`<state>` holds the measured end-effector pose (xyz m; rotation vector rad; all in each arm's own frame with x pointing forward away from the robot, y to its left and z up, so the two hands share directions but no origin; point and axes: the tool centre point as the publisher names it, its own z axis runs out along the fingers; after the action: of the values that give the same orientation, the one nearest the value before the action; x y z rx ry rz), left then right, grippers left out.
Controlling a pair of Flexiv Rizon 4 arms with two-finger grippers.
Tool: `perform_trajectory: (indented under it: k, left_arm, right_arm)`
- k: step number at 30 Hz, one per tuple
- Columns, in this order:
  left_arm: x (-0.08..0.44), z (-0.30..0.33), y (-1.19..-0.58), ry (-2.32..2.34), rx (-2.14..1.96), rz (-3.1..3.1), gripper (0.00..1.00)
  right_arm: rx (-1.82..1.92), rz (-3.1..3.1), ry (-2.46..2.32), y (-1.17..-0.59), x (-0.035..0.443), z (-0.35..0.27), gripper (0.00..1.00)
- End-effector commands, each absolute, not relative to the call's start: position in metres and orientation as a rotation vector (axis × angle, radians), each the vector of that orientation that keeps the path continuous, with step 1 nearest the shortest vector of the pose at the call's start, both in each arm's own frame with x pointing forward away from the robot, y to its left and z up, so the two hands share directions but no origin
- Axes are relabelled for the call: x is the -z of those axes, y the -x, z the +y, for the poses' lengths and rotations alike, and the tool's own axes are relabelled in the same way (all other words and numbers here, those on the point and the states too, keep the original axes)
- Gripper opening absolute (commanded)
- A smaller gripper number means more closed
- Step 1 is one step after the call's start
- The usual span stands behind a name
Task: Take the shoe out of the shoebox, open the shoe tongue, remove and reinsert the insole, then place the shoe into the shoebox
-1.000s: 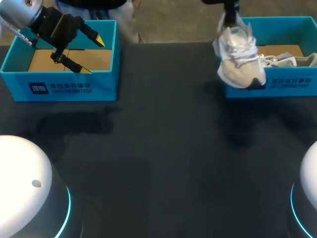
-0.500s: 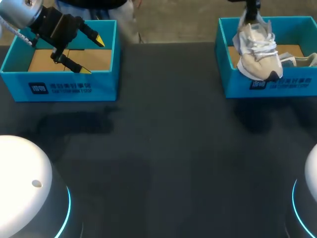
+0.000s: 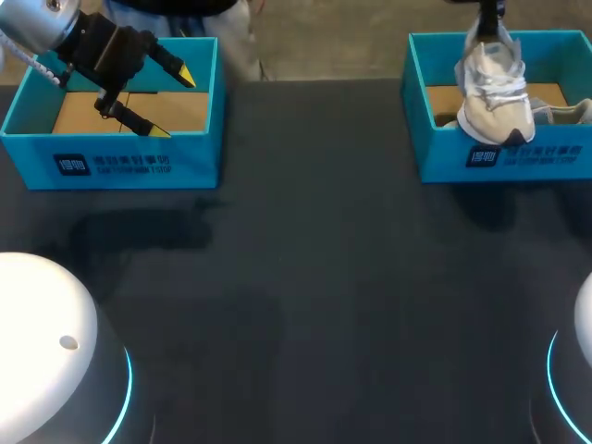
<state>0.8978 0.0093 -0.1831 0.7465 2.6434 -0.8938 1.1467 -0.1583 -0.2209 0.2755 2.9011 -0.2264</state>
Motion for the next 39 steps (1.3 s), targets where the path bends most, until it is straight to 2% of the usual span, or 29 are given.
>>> perform_trajectory:
  k: [1, 7, 18, 39]
  left_arm:
    - [0.182, 0.009, -0.898, -0.747, 0.889, 2.647, 1.0]
    - [0.182, 0.009, -0.898, -0.747, 0.889, 2.647, 1.0]
    - [0.182, 0.009, -0.898, -0.747, 0.889, 2.647, 1.0]
    - [0.182, 0.009, -0.898, -0.747, 0.889, 2.647, 1.0]
  right_arm:
    - [0.21, 2.905, -0.331, -1.16, 0.22, -0.175, 0.0]
    - [0.224, 2.858, -0.524, -1.16, 0.218, -0.191, 0.0]
    - [0.256, 2.596, -1.171, -1.143, 0.214, -0.211, 0.0]
    - [0.16, 2.519, -1.434, -1.131, 0.218, -0.235, 0.0]
